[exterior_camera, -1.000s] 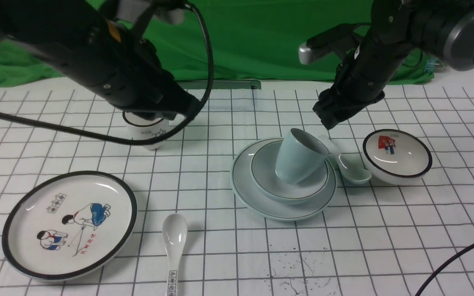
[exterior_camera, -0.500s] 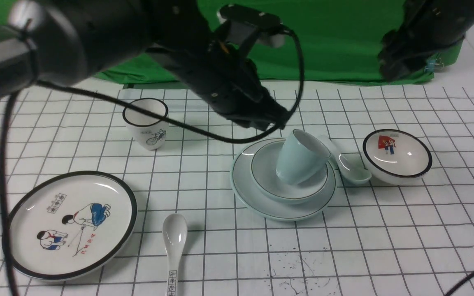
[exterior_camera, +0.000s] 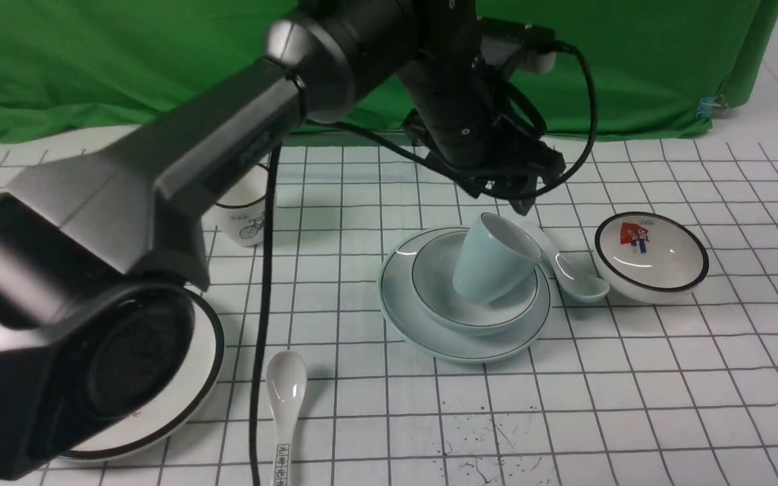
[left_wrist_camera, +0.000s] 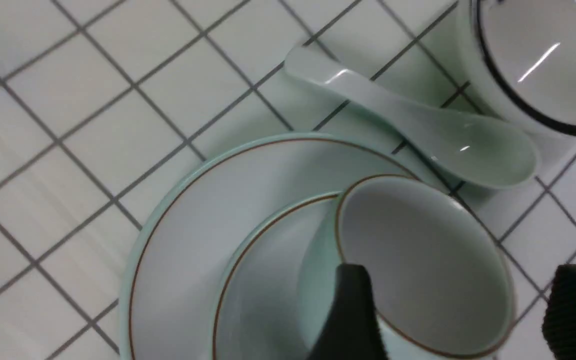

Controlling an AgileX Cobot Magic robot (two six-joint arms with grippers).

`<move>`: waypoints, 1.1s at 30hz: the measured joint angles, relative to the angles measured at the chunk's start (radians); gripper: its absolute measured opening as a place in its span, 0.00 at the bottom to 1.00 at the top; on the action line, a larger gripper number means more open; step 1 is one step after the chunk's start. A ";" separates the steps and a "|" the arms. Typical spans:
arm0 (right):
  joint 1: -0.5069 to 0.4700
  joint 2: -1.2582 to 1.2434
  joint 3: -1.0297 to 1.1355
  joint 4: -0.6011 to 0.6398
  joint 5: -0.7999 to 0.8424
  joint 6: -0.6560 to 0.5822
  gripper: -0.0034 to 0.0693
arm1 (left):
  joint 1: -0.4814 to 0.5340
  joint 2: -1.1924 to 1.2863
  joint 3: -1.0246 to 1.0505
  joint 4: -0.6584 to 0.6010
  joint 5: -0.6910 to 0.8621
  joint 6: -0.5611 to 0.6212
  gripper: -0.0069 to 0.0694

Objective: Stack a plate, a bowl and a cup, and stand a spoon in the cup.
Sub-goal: Use the right arm to grab a blue soup spoon

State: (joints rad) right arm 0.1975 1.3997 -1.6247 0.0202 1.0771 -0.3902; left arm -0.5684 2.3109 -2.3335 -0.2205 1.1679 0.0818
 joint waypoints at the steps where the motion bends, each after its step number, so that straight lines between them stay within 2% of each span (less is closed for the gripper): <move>1: 0.000 -0.002 0.007 0.000 -0.006 0.000 0.66 | 0.000 0.014 -0.003 0.023 0.004 -0.024 0.76; 3: 0.000 -0.002 0.011 0.000 -0.019 0.000 0.66 | 0.000 0.032 -0.004 0.071 0.007 -0.059 0.82; 6: 0.000 -0.002 0.013 0.000 -0.028 0.000 0.66 | 0.000 0.042 -0.004 0.102 0.008 -0.082 0.83; 11: 0.000 -0.002 0.016 0.000 -0.035 -0.001 0.66 | 0.000 0.051 -0.004 0.064 0.009 -0.082 0.72; 21: 0.000 -0.002 0.016 0.000 -0.036 -0.001 0.66 | 0.000 0.020 0.030 0.105 0.049 -0.042 0.23; 24: 0.000 -0.002 0.016 0.000 -0.037 -0.001 0.66 | 0.000 -0.002 0.055 0.121 0.050 -0.027 0.15; 30: 0.000 -0.002 0.016 0.000 -0.037 -0.001 0.66 | 0.000 -0.009 0.080 0.127 0.049 -0.020 0.12; 32: 0.000 -0.002 0.016 0.000 -0.037 -0.001 0.66 | 0.000 -0.009 0.083 0.134 0.049 -0.020 0.14; 33: 0.000 -0.002 0.017 0.000 -0.040 -0.001 0.66 | 0.000 -0.010 0.084 0.147 0.049 -0.019 0.19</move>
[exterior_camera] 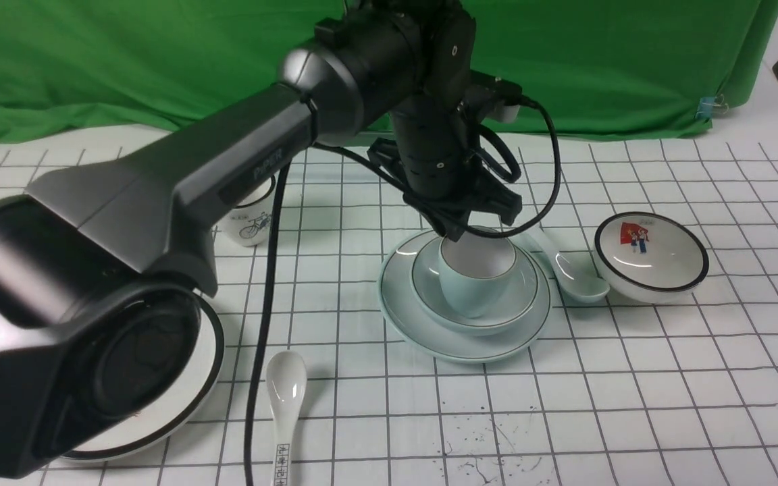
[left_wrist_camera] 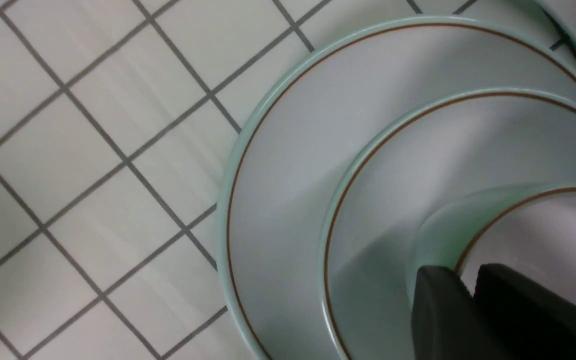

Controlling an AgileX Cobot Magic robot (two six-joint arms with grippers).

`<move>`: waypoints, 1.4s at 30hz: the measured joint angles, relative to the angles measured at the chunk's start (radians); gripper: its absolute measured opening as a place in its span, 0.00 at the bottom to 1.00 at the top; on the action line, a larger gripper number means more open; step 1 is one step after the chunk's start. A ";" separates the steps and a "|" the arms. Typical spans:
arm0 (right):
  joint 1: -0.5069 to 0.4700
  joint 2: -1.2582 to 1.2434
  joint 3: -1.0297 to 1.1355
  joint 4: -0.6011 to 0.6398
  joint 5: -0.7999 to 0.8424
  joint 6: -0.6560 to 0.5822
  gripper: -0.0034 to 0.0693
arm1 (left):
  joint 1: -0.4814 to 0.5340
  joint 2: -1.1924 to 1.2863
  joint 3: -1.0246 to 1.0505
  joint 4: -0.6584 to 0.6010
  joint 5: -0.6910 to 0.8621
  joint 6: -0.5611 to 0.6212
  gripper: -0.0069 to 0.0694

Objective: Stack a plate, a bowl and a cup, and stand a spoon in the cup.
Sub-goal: Use the right arm to grab a blue soup spoon

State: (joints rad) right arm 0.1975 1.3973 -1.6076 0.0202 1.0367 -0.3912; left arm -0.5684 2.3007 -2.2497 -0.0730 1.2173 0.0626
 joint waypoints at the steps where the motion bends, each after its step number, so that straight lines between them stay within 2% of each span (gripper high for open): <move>1: 0.000 0.000 0.001 0.000 0.000 -0.001 0.66 | 0.000 -0.001 0.000 0.000 0.000 0.000 0.19; 2: 0.000 0.000 0.006 0.000 -0.003 -0.010 0.66 | 0.000 -0.006 0.000 0.011 0.000 0.002 0.28; 4: 0.000 -0.001 0.017 0.000 -0.005 -0.020 0.66 | 0.000 -0.012 0.001 0.016 0.000 0.005 0.34; 6: 0.000 -0.001 0.050 0.000 -0.021 -0.029 0.65 | 0.000 -0.037 0.001 0.018 -0.006 0.012 0.51; 8: 0.000 0.008 0.068 0.001 -0.040 -0.028 0.61 | 0.000 -0.067 0.002 0.022 -0.006 0.017 0.63; 9: 0.000 0.010 0.071 0.001 -0.042 -0.028 0.59 | 0.000 -0.071 0.002 0.025 -0.006 0.016 0.64; 10: 0.000 0.025 0.073 0.002 -0.050 -0.021 0.50 | 0.000 -0.099 0.002 0.037 -0.005 0.017 0.71; 11: 0.000 0.036 0.073 0.002 -0.056 -0.015 0.43 | 0.000 -0.116 0.002 0.055 -0.004 0.017 0.73; 13: 0.000 0.077 0.074 0.003 -0.064 0.007 0.21 | 0.000 -0.167 0.002 0.112 -0.003 0.017 0.77; 14: 0.000 0.101 0.074 0.005 -0.068 0.014 0.14 | 0.000 -0.192 0.002 0.143 -0.002 0.017 0.76; 15: 0.000 0.106 0.074 0.005 -0.068 0.017 0.13 | 0.000 -0.197 0.002 0.150 -0.002 0.017 0.76; 16: 0.000 0.150 0.074 0.025 -0.071 0.027 0.08 | 0.000 -0.235 0.002 0.195 -0.002 0.017 0.72; 17: 0.000 0.187 0.074 0.051 -0.071 0.027 0.06 | 0.000 -0.263 0.002 0.218 -0.001 0.014 0.68; 20: 0.000 0.280 0.060 0.148 -0.066 0.002 0.06 | 0.000 -0.318 0.002 0.248 0.000 0.014 0.51; 21: 0.001 0.293 0.059 0.162 -0.066 0.002 0.06 | 0.000 -0.321 0.002 0.249 0.000 0.014 0.48; 22: 0.005 0.338 0.051 0.196 -0.077 -0.010 0.06 | 0.000 -0.342 0.002 0.253 0.000 0.014 0.39; 23: 0.011 0.369 0.045 0.211 -0.092 -0.015 0.06 | 0.000 -0.351 0.002 0.254 0.000 0.015 0.31; 24: 0.012 0.381 0.043 0.213 -0.094 -0.015 0.06 | 0.000 -0.354 0.002 0.254 0.000 0.015 0.28; 25: 0.018 0.429 0.034 0.222 -0.117 -0.017 0.06 | 0.000 -0.359 0.002 0.254 0.000 0.017 0.19; 27: 0.023 0.485 0.020 0.226 -0.141 -0.011 0.06 | 0.000 -0.360 0.003 0.254 0.000 0.021 0.09; 30: 0.036 0.545 0.003 0.227 -0.156 -0.001 0.06 | 0.000 -0.359 0.019 0.253 0.001 0.026 0.05; 37: 0.093 0.647 -0.052 0.224 -0.195 0.009 0.06 | 0.000 -0.359 0.068 0.253 0.004 0.040 0.05; 42: 0.100 0.691 -0.080 0.146 -0.203 0.082 0.06 | 0.003 -0.359 0.073 0.253 0.004 0.043 0.05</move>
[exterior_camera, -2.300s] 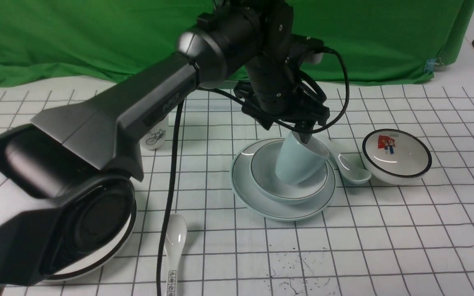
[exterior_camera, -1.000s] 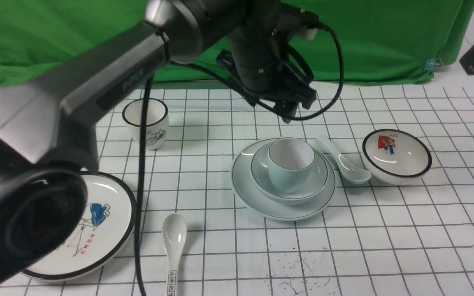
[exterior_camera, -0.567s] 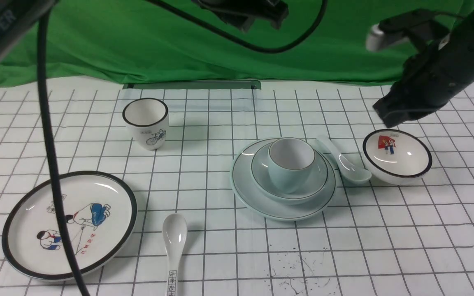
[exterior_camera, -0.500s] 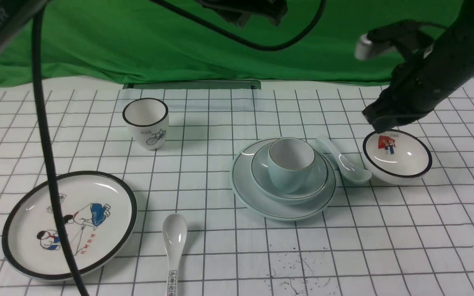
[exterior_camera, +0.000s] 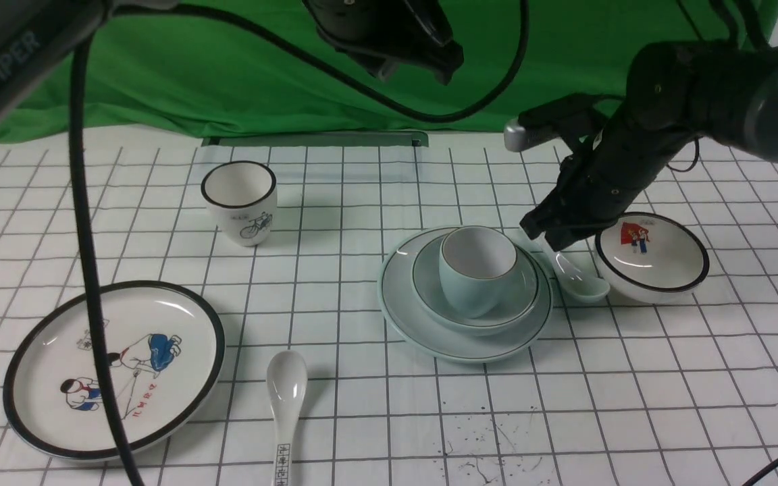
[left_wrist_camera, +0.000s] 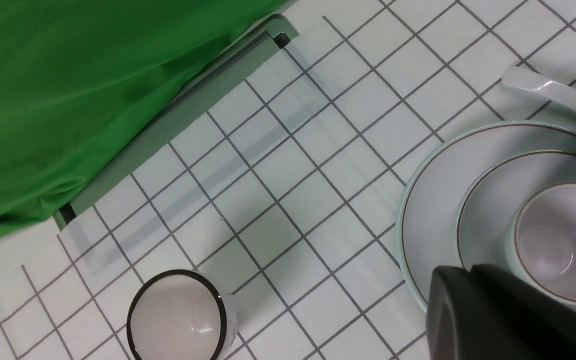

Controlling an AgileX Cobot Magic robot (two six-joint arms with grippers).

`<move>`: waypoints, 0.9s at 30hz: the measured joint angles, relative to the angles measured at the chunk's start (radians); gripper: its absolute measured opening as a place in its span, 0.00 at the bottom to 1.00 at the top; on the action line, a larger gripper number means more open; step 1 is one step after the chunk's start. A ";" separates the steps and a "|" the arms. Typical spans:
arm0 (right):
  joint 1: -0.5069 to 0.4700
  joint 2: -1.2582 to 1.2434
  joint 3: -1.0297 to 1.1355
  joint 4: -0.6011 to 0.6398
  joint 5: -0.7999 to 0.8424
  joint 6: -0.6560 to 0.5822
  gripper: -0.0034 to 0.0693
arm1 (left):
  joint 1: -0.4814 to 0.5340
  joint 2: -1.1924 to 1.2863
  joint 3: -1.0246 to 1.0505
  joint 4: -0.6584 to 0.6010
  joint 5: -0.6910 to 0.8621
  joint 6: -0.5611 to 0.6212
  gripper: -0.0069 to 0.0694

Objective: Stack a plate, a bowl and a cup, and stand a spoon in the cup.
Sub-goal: Use the right arm to grab a blue soup spoon

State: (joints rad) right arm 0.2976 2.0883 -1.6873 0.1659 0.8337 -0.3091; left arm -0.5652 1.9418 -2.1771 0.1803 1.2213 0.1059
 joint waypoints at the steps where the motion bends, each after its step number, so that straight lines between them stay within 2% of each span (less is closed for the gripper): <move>1: -0.001 0.004 0.000 -0.028 -0.001 0.019 0.06 | 0.003 0.000 0.000 0.000 0.000 0.000 0.05; 6: -0.017 0.011 0.000 -0.084 0.000 0.060 0.06 | 0.020 0.000 0.000 0.000 0.000 0.001 0.05; 27: -0.093 0.011 -0.001 -0.130 -0.005 0.101 0.08 | 0.025 0.000 0.000 -0.010 0.000 0.001 0.05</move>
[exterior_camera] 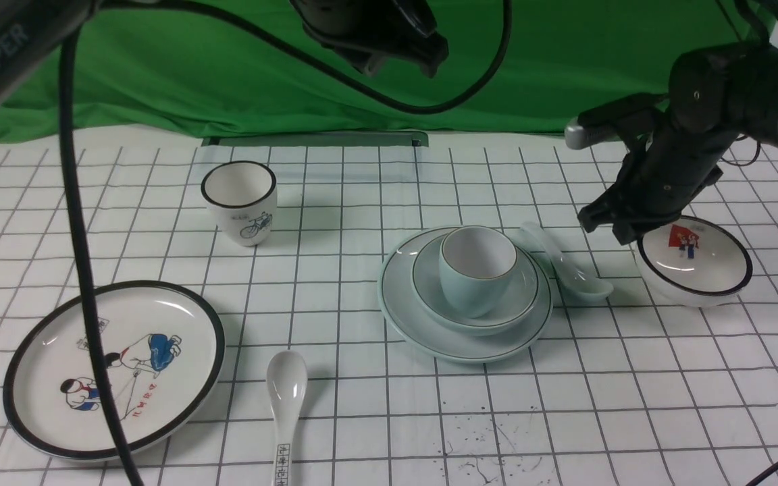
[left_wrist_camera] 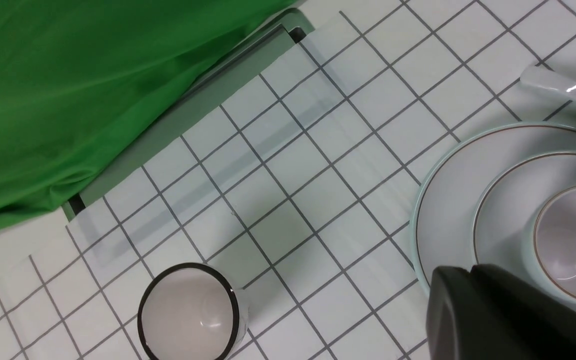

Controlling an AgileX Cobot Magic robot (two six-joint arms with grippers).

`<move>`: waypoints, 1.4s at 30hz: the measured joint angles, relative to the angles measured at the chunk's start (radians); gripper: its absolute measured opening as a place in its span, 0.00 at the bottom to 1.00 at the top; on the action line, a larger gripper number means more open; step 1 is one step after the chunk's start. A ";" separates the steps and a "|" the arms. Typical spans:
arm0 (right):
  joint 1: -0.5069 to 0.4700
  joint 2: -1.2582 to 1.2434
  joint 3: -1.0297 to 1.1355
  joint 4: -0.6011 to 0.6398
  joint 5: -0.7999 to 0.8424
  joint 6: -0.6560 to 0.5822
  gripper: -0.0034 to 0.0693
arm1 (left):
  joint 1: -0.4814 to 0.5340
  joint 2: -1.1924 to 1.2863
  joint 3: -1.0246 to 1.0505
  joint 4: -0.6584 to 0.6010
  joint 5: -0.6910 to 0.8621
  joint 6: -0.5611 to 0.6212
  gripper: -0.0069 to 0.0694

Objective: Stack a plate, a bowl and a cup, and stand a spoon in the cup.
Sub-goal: Use the right arm to grab a blue soup spoon

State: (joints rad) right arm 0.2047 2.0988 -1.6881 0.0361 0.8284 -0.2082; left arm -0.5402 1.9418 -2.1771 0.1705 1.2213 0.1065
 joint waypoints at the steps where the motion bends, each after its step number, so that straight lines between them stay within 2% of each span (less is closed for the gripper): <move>1: 0.000 0.000 0.000 0.018 -0.006 -0.008 0.10 | 0.000 0.000 0.000 0.000 0.000 0.000 0.05; 3: 0.004 0.000 0.000 0.068 -0.026 -0.041 0.18 | 0.000 0.000 0.000 0.000 0.000 0.000 0.05; 7: 0.023 0.000 0.000 0.130 -0.072 -0.112 0.45 | 0.000 0.000 0.000 0.000 0.000 0.003 0.05; 8: 0.025 0.000 0.000 0.132 -0.074 -0.120 0.46 | 0.000 0.000 0.000 0.000 0.000 0.003 0.05; 10: 0.039 0.000 0.000 0.142 -0.105 -0.170 0.57 | 0.000 0.000 0.000 0.000 0.000 0.003 0.05; 11: 0.042 0.000 0.000 0.143 -0.115 -0.184 0.59 | 0.000 0.000 0.000 -0.001 0.000 0.003 0.05; 22: 0.043 0.057 0.000 0.157 -0.149 -0.257 0.56 | 0.000 0.000 0.000 -0.038 0.000 0.026 0.05; 38: 0.053 0.081 0.000 0.174 -0.151 -0.263 0.56 | 0.007 0.000 0.000 -0.044 0.000 0.035 0.05; 42: 0.053 0.099 0.000 0.187 -0.153 -0.263 0.59 | 0.009 0.000 0.000 -0.052 0.000 0.037 0.05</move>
State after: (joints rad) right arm 0.2574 2.1982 -1.6881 0.2235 0.6754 -0.4710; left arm -0.5309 1.9418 -2.1771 0.1185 1.2213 0.1438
